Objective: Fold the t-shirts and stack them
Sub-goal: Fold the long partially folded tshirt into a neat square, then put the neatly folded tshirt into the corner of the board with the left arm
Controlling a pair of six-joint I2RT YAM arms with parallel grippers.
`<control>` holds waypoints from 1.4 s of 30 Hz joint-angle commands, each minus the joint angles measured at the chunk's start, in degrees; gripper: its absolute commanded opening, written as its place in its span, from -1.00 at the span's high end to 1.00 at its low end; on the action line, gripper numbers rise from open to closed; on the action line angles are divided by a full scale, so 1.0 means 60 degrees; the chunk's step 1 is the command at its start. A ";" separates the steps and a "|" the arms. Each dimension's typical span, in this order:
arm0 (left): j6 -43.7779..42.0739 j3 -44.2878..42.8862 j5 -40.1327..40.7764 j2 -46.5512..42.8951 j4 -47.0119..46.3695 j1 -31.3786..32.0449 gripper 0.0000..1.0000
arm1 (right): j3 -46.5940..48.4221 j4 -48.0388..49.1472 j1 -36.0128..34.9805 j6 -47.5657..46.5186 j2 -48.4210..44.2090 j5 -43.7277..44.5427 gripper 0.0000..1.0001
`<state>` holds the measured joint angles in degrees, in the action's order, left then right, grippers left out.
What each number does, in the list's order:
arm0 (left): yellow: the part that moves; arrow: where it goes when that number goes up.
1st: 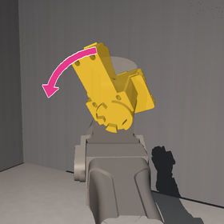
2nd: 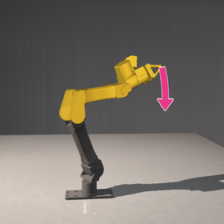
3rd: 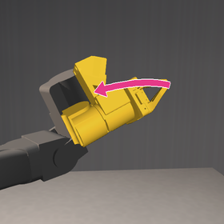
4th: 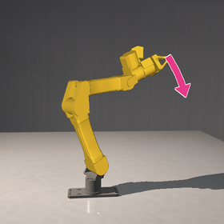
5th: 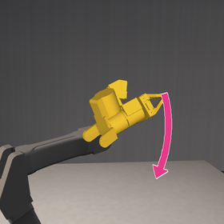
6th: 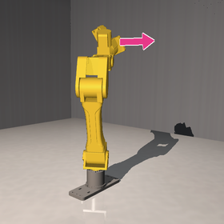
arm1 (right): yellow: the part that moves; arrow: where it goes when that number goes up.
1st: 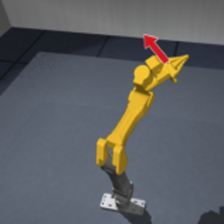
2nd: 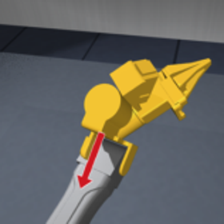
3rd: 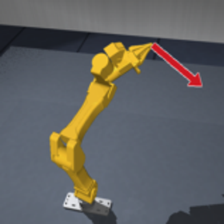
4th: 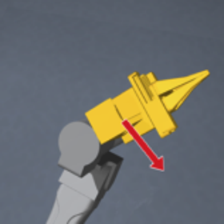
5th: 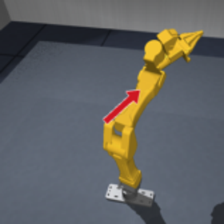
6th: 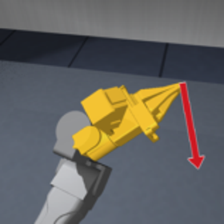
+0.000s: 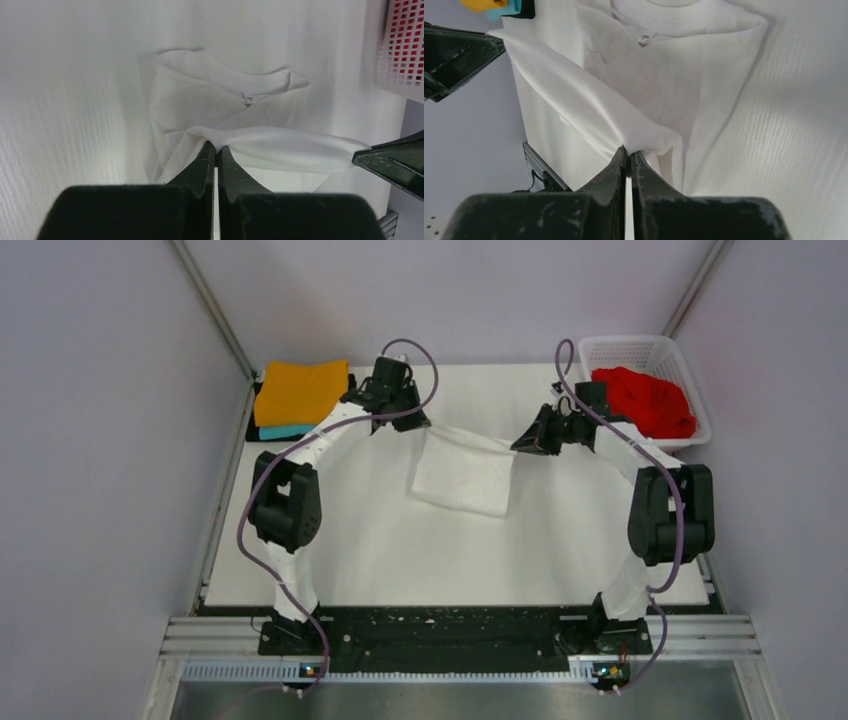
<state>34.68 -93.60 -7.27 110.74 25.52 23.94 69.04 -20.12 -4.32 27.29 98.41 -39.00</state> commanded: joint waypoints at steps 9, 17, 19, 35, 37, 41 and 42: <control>-0.0363 -0.1663 -0.0929 0.1586 -0.0382 -0.0565 1.00 | 0.1434 0.0616 0.0368 0.0205 0.1720 0.0301 1.00; -0.0249 -0.2025 -0.1668 0.1747 -0.0446 -0.0814 -0.78 | 0.2919 0.0342 0.0368 0.0225 0.2748 -0.0030 0.02; -0.0306 -0.1948 -0.1850 0.1583 -0.0431 -0.0823 -0.97 | 0.3078 0.0148 0.0358 0.0133 0.2582 -0.0243 -0.95; -0.0511 0.0678 -0.2407 0.0981 -0.0119 -0.0599 -0.97 | -0.1177 0.1129 -0.0353 -0.0534 -0.2447 0.0450 -0.98; -0.0528 0.0728 -0.2343 0.1120 -0.0068 -0.0542 -0.96 | -0.1400 0.1077 -0.0485 -0.0547 -0.2659 0.0233 -0.97; -0.0503 0.0801 -0.2108 0.1411 0.0048 -0.0385 -0.73 | -0.1813 0.0966 -0.0503 -0.0540 -0.3204 0.0623 -0.97; -0.0482 0.0732 -0.1969 0.1530 0.0192 -0.0314 -0.66 | -0.1873 0.0894 -0.0497 -0.0583 -0.3315 0.0729 -0.97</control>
<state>32.67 -88.95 -20.53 119.13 25.93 20.78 59.29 -15.11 -7.33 25.39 82.35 -36.16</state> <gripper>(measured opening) 0.881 0.986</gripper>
